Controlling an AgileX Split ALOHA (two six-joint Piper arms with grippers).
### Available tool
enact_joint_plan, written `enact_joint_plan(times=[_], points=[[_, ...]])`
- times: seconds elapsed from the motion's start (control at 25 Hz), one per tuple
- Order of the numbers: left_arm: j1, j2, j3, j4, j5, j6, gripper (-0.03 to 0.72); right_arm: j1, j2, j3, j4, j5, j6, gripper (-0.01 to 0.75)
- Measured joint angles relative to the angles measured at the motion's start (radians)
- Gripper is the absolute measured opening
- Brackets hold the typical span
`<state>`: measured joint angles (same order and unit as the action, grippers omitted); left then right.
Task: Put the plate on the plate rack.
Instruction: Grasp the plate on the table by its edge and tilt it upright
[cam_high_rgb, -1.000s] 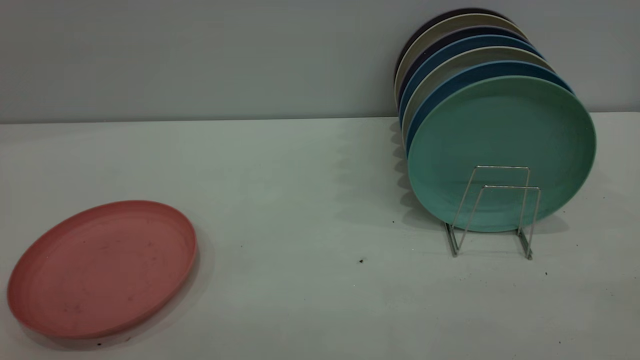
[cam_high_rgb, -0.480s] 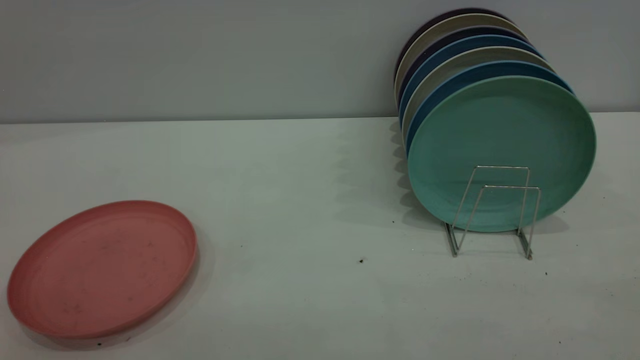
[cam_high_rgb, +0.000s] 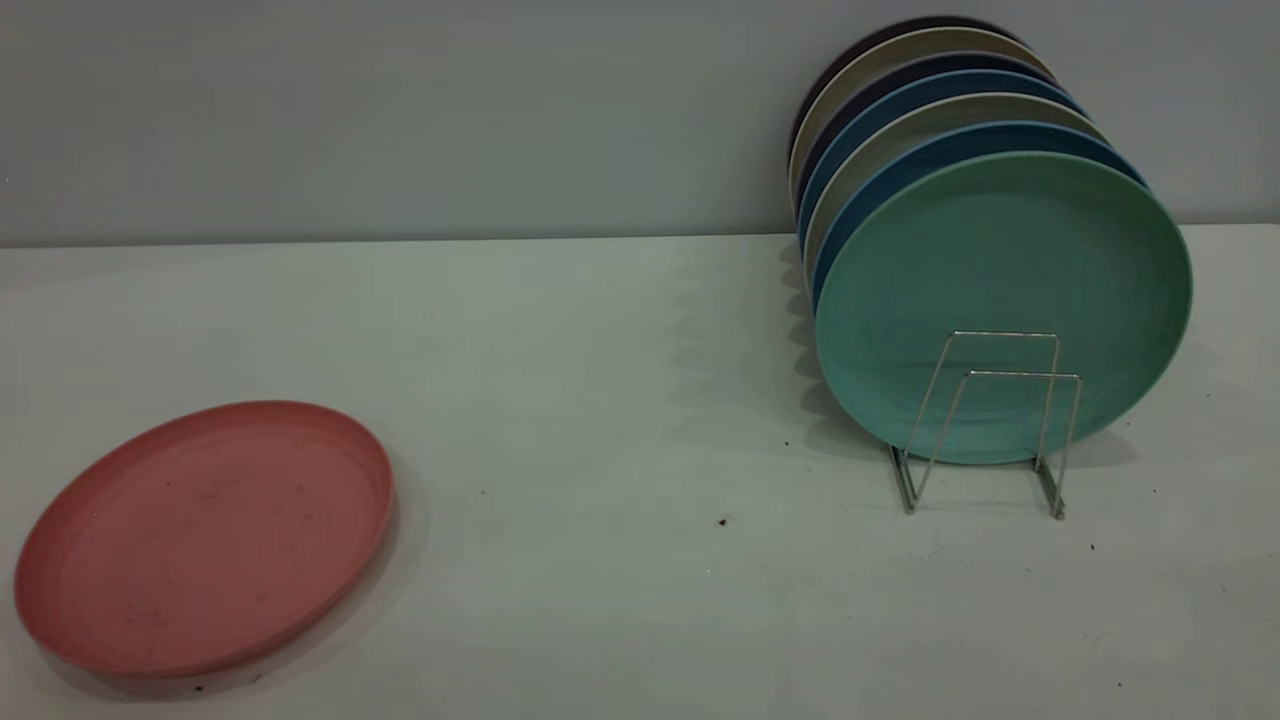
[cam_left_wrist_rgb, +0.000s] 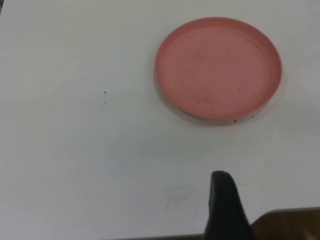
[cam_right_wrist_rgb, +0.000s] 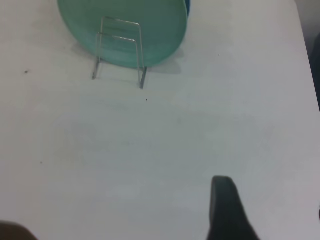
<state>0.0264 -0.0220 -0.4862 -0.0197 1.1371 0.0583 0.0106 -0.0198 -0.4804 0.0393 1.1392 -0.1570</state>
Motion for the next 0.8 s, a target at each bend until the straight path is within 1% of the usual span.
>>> enact_joint_plan(times=[0.52,0.8], points=[[0.0,0.0,0.0,-0.003,-0.002,0.0,0.498,0.0,0.0,0.0,0.001,0.0,0.0,0.448],[0.0,0.006,-0.011,-0.003,-0.051,-0.006,0.498,0.0,0.0,0.0,-0.001,0.0,0.0,0.448]])
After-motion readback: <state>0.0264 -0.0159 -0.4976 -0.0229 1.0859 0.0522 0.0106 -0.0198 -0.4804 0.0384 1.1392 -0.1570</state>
